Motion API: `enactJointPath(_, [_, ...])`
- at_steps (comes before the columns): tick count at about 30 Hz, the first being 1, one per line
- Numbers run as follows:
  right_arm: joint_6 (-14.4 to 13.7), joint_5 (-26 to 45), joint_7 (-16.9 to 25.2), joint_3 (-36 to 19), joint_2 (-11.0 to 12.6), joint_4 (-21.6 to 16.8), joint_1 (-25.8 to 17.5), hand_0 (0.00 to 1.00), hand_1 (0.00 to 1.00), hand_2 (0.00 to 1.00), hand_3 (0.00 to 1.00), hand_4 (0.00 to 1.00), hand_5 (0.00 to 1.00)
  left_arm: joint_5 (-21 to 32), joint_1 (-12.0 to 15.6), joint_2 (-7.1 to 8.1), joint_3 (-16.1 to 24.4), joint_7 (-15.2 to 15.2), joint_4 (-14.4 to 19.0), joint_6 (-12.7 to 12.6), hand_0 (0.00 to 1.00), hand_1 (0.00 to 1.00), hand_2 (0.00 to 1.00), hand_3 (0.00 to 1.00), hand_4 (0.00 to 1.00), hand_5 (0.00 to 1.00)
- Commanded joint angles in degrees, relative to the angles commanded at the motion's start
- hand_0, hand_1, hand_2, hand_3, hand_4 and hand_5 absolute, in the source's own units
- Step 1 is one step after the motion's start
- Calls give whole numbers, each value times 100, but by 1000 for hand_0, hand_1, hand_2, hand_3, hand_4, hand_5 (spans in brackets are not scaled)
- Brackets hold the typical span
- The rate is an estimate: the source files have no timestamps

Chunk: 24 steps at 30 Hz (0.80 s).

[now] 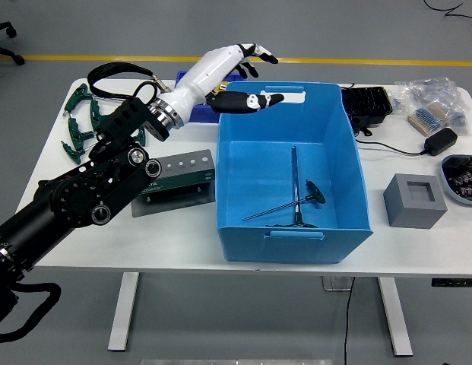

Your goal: Lift tool from toolbox,place it in box,lift tool from toolbox,place it in box

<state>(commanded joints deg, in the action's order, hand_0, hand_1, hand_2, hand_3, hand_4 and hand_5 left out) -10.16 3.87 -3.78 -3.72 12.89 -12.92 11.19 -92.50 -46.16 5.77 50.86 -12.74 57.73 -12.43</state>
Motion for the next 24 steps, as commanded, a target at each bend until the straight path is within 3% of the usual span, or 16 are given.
enactJointPath(3, [-2,-13,1,-1,-11,3,-6,723,689,731,586,822,724,390,261,11,403,61,168,-49,500,597,760,716,897,608])
enactJointPath(4, [-4,-4,5,4,-16,4,-9,721,689,731,585,822,723,582,378,0,558,93,235,-74,588,634,769,724,893,612])
enactJointPath(9, [-8,84,35,48,-26,5,-2,721,689,731,585,822,723,1757,947,-66,1301,236,558,-308,588,634,769,724,893,612])
enactJointPath(10, [-11,99,39,53,-28,7,1,721,690,731,585,821,723,1980,1024,-70,1410,250,602,-345,723,734,817,744,889,633])
enactJointPath(14, [-13,156,57,79,-32,7,6,721,690,731,585,821,723,2949,1432,-110,1960,291,872,-467,723,734,817,744,889,633])
enactJointPath(16, [-17,163,62,82,-40,10,-3,720,689,731,584,820,724,3433,1627,-120,2193,387,998,-391,776,779,846,765,885,691])
enactJointPath(21, [-20,122,55,61,-55,13,-38,720,689,731,584,820,724,4656,2018,-100,2544,641,1169,-41,776,779,846,765,885,691])
enactJointPath(24, [-23,101,50,49,-73,17,-63,720,689,731,584,819,725,5176,2195,-198,2779,787,1192,79,771,750,855,791,895,717])
